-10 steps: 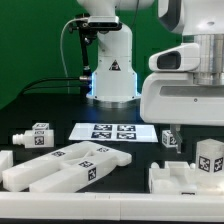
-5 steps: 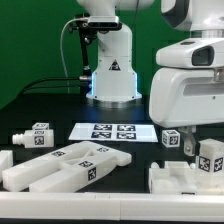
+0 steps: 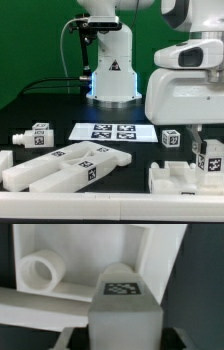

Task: Assemble chair

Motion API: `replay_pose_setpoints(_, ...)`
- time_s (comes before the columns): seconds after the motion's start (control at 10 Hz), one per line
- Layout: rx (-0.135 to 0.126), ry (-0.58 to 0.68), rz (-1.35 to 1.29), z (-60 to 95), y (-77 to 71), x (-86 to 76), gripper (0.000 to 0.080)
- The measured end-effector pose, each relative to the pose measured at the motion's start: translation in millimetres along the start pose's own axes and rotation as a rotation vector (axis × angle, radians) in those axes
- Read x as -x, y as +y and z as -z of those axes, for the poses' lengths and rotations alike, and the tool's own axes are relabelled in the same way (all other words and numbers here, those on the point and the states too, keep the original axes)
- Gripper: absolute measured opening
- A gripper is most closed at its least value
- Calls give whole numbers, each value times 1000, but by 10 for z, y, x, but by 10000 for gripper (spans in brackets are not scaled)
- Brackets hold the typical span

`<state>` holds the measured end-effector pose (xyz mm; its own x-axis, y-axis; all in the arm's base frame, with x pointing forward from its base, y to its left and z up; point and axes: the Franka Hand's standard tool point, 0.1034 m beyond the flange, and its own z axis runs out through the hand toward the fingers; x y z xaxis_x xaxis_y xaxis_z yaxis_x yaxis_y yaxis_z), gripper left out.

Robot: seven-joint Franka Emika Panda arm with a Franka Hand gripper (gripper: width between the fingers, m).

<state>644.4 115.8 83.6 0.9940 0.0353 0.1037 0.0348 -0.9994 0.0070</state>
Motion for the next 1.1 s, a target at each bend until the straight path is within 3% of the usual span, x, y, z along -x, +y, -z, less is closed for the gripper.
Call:
replay_pose_setpoints(0.3,24,-8,-515,9,-13,10,284)
replay_pose_setpoints(0.4,20,-10,-703,14,-23,11,284)
replay_pose_setpoints(0.5,-16,-28,-926,13,-4,3,284)
replay_pose_setpoints(0.9,-26,-38,-1124,8,9,4,284)
replay_pose_setpoints(1.1,-101,-63,-1427,-25,94,-46,284)
